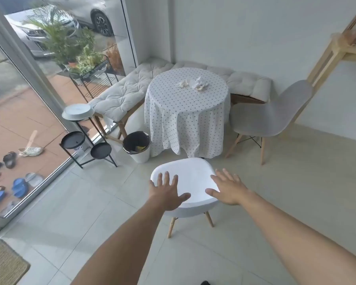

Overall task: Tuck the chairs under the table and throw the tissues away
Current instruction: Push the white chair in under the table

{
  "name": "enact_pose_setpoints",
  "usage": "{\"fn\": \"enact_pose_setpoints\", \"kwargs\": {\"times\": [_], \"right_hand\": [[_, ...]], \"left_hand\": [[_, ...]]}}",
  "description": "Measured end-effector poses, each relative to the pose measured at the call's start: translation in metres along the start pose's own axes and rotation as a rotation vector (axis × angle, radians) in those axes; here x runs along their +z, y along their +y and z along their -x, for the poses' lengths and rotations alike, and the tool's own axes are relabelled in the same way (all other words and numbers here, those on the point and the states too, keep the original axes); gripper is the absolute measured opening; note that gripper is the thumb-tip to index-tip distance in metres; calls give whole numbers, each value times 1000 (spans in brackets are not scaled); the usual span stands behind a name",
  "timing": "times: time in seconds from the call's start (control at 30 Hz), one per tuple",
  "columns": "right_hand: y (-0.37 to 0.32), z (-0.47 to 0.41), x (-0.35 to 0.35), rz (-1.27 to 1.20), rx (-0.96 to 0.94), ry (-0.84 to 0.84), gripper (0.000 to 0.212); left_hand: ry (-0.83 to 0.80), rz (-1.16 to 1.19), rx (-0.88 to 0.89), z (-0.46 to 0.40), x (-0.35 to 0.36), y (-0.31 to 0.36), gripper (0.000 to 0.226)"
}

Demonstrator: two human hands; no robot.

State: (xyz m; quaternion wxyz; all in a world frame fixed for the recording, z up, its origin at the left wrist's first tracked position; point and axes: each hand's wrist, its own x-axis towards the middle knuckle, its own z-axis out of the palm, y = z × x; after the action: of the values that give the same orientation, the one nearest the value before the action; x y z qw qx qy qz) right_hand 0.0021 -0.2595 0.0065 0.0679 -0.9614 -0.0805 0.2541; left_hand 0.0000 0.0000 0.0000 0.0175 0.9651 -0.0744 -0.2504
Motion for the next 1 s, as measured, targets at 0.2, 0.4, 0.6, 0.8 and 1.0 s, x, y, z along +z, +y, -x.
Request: {"fn": "enact_pose_setpoints", "kwargs": {"times": [0.2, 0.4, 0.6, 0.8, 1.0], "right_hand": [[25, -10, 49, 32, -59, -100, 77], [42, -27, 71, 77, -199, -82, 57], [51, -39, 79, 107, -312, 31, 47], [41, -66, 73, 76, -324, 126, 46], [11, -116, 56, 17, -254, 157, 41]], "left_hand": [[-74, -40, -3, -10, 50, 46, 97], [-20, -55, 102, -19, 76, 82, 58], [92, -73, 172, -26, 84, 87, 46], [181, -104, 179, -50, 74, 67, 45], [206, -126, 189, -95, 47, 24, 47]]}}
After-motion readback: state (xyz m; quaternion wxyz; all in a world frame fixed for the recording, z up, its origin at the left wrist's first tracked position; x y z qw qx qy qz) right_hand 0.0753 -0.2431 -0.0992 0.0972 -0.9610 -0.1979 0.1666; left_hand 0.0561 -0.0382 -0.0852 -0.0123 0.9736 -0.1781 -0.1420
